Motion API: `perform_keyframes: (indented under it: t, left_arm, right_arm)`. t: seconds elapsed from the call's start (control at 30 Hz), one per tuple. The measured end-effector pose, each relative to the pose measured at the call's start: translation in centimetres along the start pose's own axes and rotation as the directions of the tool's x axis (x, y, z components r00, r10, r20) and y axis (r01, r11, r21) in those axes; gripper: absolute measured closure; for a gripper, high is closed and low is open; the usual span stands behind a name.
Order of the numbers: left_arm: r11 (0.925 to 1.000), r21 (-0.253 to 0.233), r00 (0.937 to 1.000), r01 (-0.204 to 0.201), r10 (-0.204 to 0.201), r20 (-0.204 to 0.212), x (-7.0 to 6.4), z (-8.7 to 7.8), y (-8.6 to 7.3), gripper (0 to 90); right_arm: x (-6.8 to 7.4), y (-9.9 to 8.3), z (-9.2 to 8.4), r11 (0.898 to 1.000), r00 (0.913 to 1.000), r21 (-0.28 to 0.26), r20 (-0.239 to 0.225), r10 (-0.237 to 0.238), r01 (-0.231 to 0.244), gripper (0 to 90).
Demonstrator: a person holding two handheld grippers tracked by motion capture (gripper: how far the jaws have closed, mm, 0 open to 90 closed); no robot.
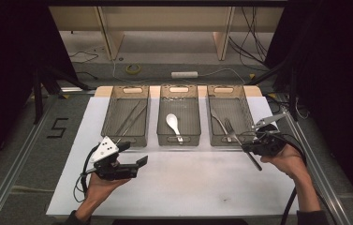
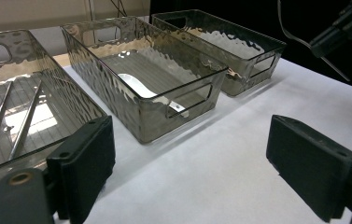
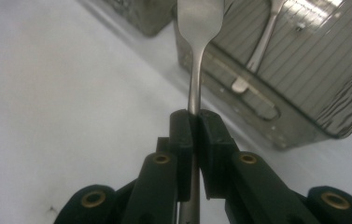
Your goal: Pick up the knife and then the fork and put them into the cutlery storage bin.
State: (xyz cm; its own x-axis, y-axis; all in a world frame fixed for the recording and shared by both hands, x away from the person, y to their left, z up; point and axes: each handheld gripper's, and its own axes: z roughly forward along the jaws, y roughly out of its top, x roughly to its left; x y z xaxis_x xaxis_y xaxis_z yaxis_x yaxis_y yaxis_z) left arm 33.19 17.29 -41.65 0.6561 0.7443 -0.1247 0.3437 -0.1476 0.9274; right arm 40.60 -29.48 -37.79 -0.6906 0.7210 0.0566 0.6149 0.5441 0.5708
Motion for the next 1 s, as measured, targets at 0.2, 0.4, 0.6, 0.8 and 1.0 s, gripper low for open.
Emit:
perform_keyframes:
  t: [0.2, 0.4, 0.6, 0.8, 1.0]
  left_arm:
    - [1.0000, 0.000, 1.0000, 0.000, 0.000, 0.000, 0.0, 0.0, 0.0, 14.9]
    - [1.0000, -0.001, 1.0000, 0.000, 0.000, 0.000, 0.1, 0.0, 0.0, 15.0]
    - [0.9999, -0.007, 1.0000, 0.008, -0.008, 0.002, 0.0, 0.0, 0.0, 14.9]
    - [0.9999, -0.008, 1.0000, 0.008, -0.008, 0.004, 0.0, 0.0, 0.0, 14.9]
    - [0.9999, -0.010, 1.0000, 0.008, -0.008, 0.003, 0.1, -0.1, 0.0, 15.0]
  right_arm:
    - [-1.3, 2.0, -0.3, 0.997, 0.9993, -0.069, -0.004, 0.037, -0.037, 85.2]
    - [-2.5, 4.3, -0.4, 0.993, 0.9979, -0.104, 0.015, 0.062, -0.060, 85.1]
    - [-3.5, 6.3, 0.0, 0.989, 0.9954, -0.125, 0.034, 0.090, -0.085, 85.2]
    - [-4.1, 8.1, 0.7, 0.985, 0.9927, -0.135, 0.041, 0.113, -0.107, 85.1]
    - [-4.7, 9.8, 1.8, 0.981, 0.9888, -0.146, 0.052, 0.140, -0.131, 85.2]
